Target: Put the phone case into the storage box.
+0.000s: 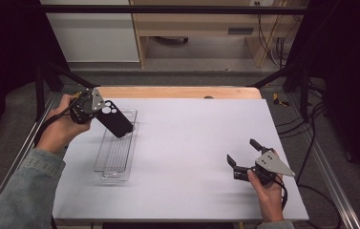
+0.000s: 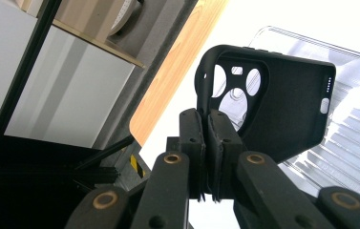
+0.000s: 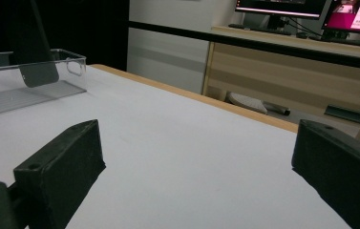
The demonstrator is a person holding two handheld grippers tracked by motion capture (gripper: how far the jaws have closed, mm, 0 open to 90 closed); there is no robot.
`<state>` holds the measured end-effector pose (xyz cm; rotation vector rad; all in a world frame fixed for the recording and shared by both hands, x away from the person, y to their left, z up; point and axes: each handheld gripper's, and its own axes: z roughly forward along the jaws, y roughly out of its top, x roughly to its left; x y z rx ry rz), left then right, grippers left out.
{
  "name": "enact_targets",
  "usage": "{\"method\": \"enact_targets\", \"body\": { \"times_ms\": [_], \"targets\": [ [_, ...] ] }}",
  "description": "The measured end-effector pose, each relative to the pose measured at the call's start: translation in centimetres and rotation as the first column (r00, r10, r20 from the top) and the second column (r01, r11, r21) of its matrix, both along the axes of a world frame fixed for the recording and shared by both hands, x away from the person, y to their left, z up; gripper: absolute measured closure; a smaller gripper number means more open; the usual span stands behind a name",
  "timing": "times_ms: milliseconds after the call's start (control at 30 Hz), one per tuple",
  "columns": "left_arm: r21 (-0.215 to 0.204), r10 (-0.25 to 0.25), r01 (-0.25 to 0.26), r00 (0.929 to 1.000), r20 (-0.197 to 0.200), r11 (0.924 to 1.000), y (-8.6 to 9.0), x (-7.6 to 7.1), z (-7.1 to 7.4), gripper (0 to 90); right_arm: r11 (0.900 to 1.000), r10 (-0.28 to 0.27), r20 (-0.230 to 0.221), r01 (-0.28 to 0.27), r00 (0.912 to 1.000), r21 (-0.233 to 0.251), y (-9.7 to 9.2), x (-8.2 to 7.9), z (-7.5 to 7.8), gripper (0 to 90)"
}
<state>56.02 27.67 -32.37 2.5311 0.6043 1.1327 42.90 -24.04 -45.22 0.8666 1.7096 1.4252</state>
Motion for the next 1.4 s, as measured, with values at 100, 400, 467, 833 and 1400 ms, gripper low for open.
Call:
{"method": "enact_targets", "body": {
  "times_ms": [100,400,467,833,1400],
  "targets": [
    [0.001,-0.001,0.001,1.0000,0.000,1.0000,0.0,0.0,0.0,85.4,1.0000,0.000,0.000,0.000,1.0000,0.000,0.0,0.0,0.0,3.8],
    [0.010,-0.004,0.004,1.0000,0.001,0.9999,-0.1,0.0,-0.1,85.4,1.0000,0.000,0.001,0.000,1.0000,0.001,0.0,0.0,0.0,3.8],
    [0.014,-0.004,0.004,1.0000,0.001,0.9999,-0.2,0.1,-0.1,85.4,1.0000,0.000,0.000,0.000,1.0000,0.001,0.0,0.0,0.0,3.8],
    [0.038,-0.013,0.013,0.9999,0.011,0.9992,-0.5,0.4,-0.2,85.3,1.0000,0.001,-0.002,-0.001,1.0000,-0.001,0.0,0.0,0.0,3.8],
    [0.053,-0.025,0.024,0.9996,0.010,0.9983,-1.0,1.1,-0.4,85.3,1.0000,0.002,-0.008,-0.002,1.0000,0.003,0.0,0.1,-0.1,3.8]
  ]
}}
